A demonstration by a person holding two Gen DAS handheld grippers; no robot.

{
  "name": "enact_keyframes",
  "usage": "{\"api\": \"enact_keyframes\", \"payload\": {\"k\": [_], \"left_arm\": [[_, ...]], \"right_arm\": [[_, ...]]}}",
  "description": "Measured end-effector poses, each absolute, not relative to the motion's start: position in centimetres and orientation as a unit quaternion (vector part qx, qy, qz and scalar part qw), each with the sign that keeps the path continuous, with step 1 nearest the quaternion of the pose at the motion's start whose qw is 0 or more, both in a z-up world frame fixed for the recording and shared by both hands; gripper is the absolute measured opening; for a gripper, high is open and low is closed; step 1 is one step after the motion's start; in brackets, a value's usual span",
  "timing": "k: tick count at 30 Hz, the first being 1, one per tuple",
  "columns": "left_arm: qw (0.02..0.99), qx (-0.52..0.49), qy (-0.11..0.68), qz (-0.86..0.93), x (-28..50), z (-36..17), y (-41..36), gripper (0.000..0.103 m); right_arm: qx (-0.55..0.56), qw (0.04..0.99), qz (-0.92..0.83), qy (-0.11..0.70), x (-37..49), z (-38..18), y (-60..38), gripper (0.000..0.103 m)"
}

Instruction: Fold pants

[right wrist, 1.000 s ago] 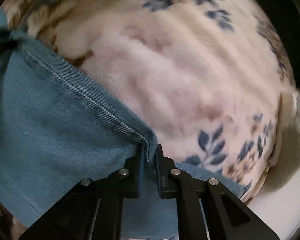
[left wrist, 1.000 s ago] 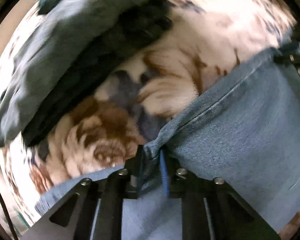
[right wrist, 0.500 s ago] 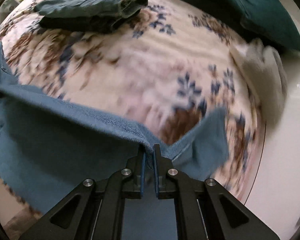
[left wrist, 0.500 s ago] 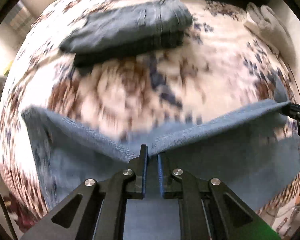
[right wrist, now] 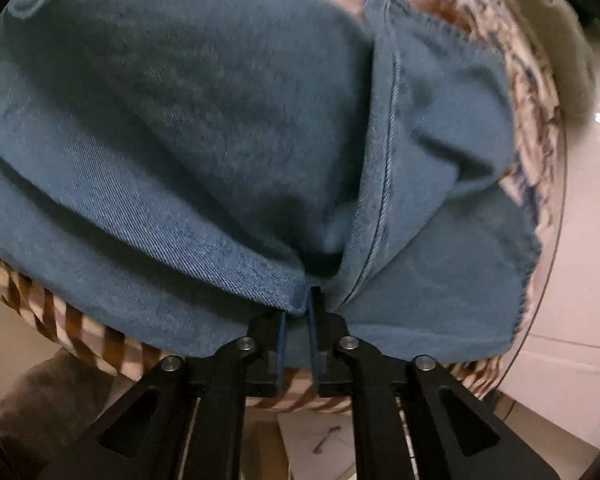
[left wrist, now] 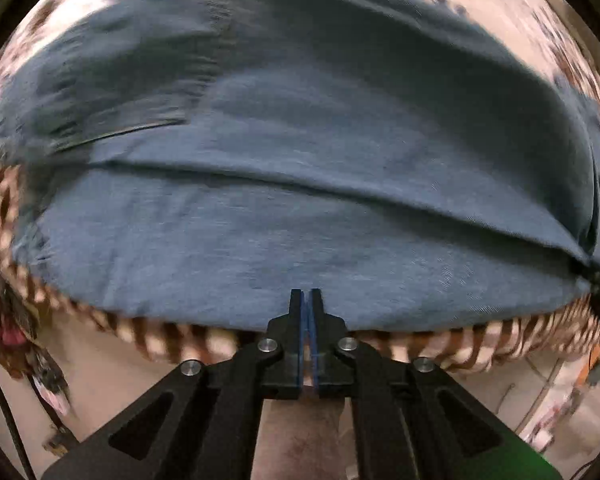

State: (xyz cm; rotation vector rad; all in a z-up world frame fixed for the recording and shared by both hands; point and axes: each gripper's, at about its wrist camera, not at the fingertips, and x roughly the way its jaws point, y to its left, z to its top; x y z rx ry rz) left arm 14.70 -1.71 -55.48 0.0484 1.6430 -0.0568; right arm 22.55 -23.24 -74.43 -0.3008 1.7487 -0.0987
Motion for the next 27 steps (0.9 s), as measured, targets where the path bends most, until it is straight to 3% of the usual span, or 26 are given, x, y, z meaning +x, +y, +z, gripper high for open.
{"api": "enact_keyframes", "payload": {"k": [2,3,4,5,8,11,16,18,19,20,27], "left_arm": [[0.689,0.007,0.724,-0.009,15.3,-54.4,-0.8,0.009],[0.691,-0.003,0.723,-0.002,15.5,-54.1,-0.4,0.014],[0.695,-0.019,0.719,0.006,16.0,-53.6,0.0,0.027],[0.699,-0.027,0.715,0.019,16.5,-53.2,0.4,0.043],[0.707,-0.045,0.704,0.044,17.8,-52.4,0.8,0.07],[0.716,-0.022,0.694,0.069,20.1,-52.4,-0.1,0.082],[0.716,-0.009,0.692,0.089,24.5,-53.5,-1.4,0.083],[0.717,0.002,0.691,0.09,26.6,-54.2,-2.5,0.083],[0.717,0.006,0.692,0.091,27.0,-54.4,-2.8,0.083],[0.716,0.009,0.692,0.091,27.7,-54.7,-3.2,0.083],[0.706,0.01,0.702,0.09,28.0,-55.2,-6.1,0.083]], "right_arm": [[-0.083,0.621,-0.027,0.779,22.7,-74.2,-23.4,0.073],[-0.053,0.623,-0.027,0.78,22.8,-73.6,-23.7,0.084],[-0.032,0.629,-0.029,0.777,23.0,-72.8,-24.1,0.089],[-0.005,0.638,-0.031,0.769,23.1,-71.6,-24.5,0.089],[0.082,0.669,-0.057,0.737,24.1,-67.8,-26.4,0.089],[0.128,0.694,-0.101,0.701,26.6,-65.8,-28.6,0.089],[0.108,0.684,-0.141,0.707,34.1,-70.5,-31.1,0.088],[0.08,0.673,-0.128,0.724,35.4,-72.7,-31.3,0.068],[0.063,0.673,-0.127,0.726,35.6,-73.0,-31.0,0.026],[0.053,0.677,-0.133,0.722,35.3,-72.8,-31.1,0.009],[0.265,0.677,-0.309,0.613,22.9,-66.2,-42.2,0.009]]}}
